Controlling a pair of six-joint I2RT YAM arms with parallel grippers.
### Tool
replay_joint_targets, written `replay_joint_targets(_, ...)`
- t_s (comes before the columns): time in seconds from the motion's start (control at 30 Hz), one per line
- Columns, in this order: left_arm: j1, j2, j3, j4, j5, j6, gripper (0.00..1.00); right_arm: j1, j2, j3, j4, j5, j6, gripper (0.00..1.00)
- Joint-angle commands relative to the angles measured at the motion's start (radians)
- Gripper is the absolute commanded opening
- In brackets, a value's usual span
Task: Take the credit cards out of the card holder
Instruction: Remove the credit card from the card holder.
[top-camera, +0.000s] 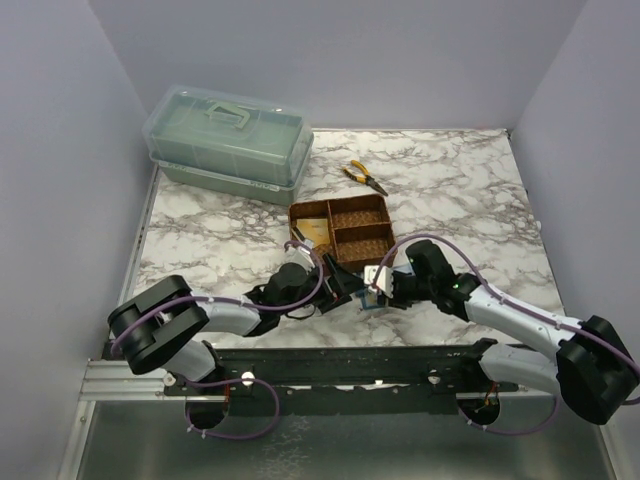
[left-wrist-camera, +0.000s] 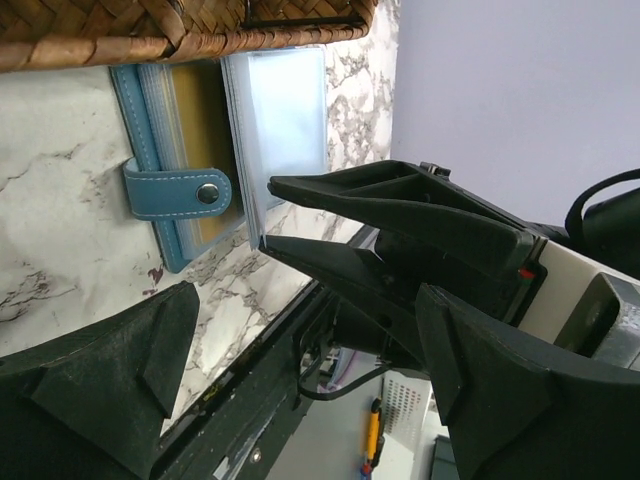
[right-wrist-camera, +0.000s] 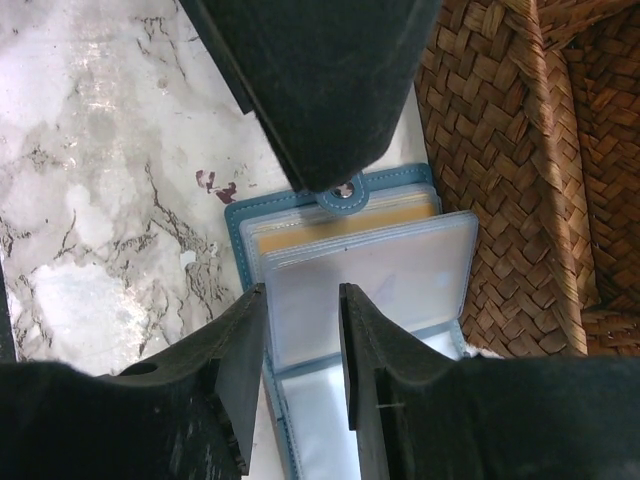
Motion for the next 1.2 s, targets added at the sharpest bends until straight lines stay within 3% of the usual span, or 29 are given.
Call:
replay_joint_targets(0.0, 0.004, 0.048, 0.039, 0.056, 0.042, 0.006, 0.98, -0.015, -0.016, -0.001, -0.020, 0.009, 0.014, 0.39)
replay_joint_targets(0.57, 0.004, 0.248, 0.116, 0.250, 0.089, -0.036, 0.96, -0.039, -0.027, -0.005, -0.030, -0.010, 0.009, 0.43)
replay_joint_targets(1.17, 0.004, 0.339, 0.159, 0.286, 0.096, -0.063, 0.94, -0.065, -0.048, -0.004, -0.023, -0.009, 0.026, 0.45)
